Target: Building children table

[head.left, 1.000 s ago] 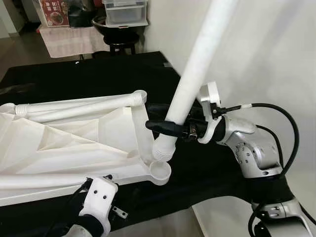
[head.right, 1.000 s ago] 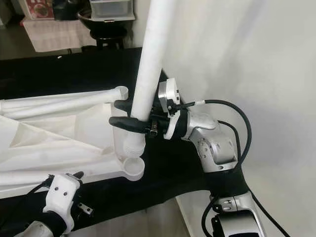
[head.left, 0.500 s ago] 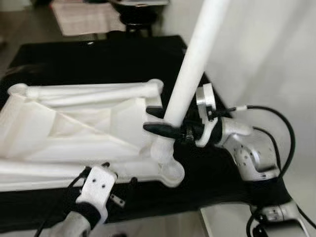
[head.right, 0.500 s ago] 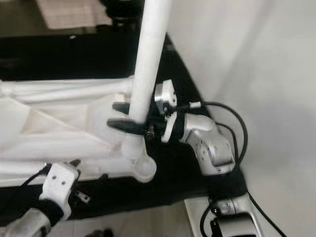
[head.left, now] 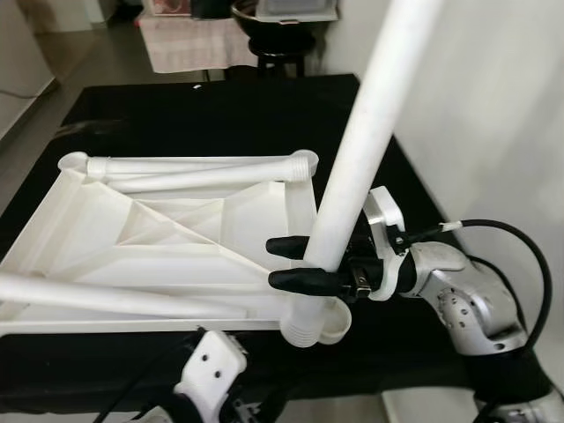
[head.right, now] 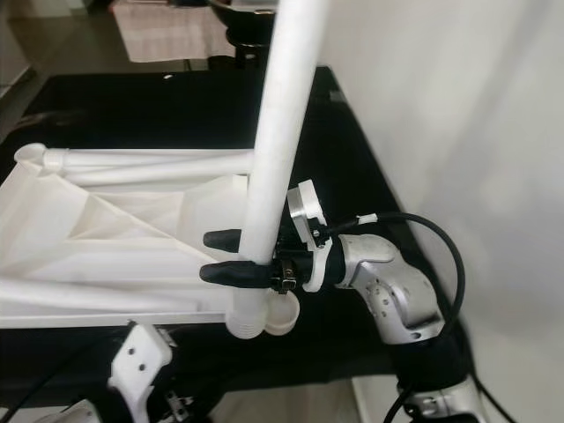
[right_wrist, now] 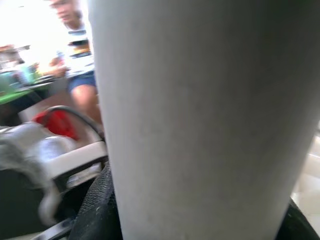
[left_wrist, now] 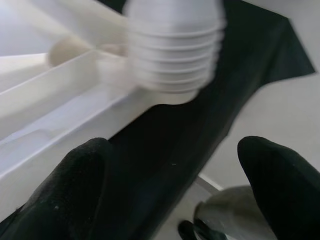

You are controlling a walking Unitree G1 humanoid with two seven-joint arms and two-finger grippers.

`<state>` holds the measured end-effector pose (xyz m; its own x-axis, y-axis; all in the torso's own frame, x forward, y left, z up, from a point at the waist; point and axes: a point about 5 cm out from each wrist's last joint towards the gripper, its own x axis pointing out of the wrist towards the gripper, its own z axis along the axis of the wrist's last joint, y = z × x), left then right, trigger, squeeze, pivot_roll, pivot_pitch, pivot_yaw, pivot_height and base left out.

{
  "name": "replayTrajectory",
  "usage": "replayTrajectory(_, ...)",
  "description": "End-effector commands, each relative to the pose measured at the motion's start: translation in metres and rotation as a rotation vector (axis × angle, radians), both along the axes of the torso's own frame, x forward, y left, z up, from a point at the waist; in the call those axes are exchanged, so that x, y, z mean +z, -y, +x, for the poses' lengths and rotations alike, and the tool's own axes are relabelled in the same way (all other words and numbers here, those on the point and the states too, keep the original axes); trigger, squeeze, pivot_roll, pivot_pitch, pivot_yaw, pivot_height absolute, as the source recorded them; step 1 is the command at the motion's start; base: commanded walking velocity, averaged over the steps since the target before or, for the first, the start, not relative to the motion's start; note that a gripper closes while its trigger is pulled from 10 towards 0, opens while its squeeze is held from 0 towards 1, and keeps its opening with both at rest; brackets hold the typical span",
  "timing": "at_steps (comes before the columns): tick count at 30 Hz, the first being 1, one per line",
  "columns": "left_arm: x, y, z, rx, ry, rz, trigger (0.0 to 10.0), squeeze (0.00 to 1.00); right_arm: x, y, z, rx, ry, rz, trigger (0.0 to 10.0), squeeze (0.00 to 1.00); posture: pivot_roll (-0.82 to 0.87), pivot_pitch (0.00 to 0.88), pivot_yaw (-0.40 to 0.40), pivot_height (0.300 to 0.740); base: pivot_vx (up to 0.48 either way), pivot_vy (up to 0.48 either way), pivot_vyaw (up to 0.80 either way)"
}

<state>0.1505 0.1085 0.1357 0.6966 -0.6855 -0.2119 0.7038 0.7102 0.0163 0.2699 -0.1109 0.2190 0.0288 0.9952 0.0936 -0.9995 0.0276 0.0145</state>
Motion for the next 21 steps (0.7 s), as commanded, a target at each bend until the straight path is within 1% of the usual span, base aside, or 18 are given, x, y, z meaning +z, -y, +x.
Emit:
replayTrajectory(1, -0.002, 0.000, -0.007, -0.028, -0.037, 0.004, 10.0, 0.00, 0.000, -0.001, -0.001, -0.015, 0.010, 0.004, 10.0, 0.00, -0.23, 0.186, -0.020, 0.740, 0.000, 0.000, 0.00)
replayTrajectory(2, -0.002, 0.000, -0.010, -0.037, -0.044, 0.004, 10.0, 0.00, -0.001, 0.001, -0.002, -0.021, 0.001, 0.007, 10.0, 0.00, -0.23, 0.209, -0.016, 0.740, 0.000, 0.000, 0.00)
replayTrajectory(6, 0.000, -0.001, -0.014, -0.047, -0.048, 0.004, 10.0, 0.00, -0.001, 0.005, -0.005, -0.022, -0.011, 0.008, 10.0, 0.00, -0.23, 0.220, -0.013, 0.740, 0.000, 0.000, 0.00)
replayTrajectory(8, 0.002, -0.001, -0.017, -0.059, -0.044, 0.010, 10.0, 0.00, 0.000, 0.011, -0.006, -0.034, -0.020, 0.003, 10.0, 0.00, -0.23, 0.237, -0.007, 0.740, 0.000, 0.000, 0.00)
replayTrajectory(9, 0.002, -0.001, -0.017, -0.059, -0.044, 0.010, 10.0, 0.00, 0.000, 0.011, -0.006, -0.034, -0.020, 0.003, 10.0, 0.00, -0.23, 0.237, -0.007, 0.740, 0.000, 0.000, 0.00)
replayTrajectory(11, 0.004, -0.001, -0.020, -0.078, -0.038, 0.026, 10.0, 0.00, 0.001, 0.018, -0.008, -0.044, -0.018, -0.011, 10.0, 0.00, -0.23, 0.256, 0.001, 0.740, 0.000, 0.000, 0.00)
replayTrajectory(12, 0.004, -0.001, -0.020, -0.078, -0.038, 0.026, 10.0, 0.00, 0.001, 0.018, -0.008, -0.044, -0.018, -0.011, 10.0, 0.00, -0.23, 0.256, 0.001, 0.740, 0.000, 0.000, 0.00)
replayTrajectory(14, 0.006, -0.002, -0.023, -0.080, -0.035, 0.028, 10.0, 0.00, 0.001, 0.023, -0.010, -0.057, -0.009, -0.033, 10.0, 0.00, -0.23, 0.267, 0.001, 0.740, 0.000, 0.000, 0.00)
replayTrajectory(21, 0.008, -0.003, -0.026, -0.079, -0.033, 0.026, 10.0, 0.00, -0.002, 0.028, -0.008, -0.111, 0.010, -0.076, 10.0, 0.00, -0.23, 0.275, 0.003, 0.740, 0.000, 0.000, 0.00)
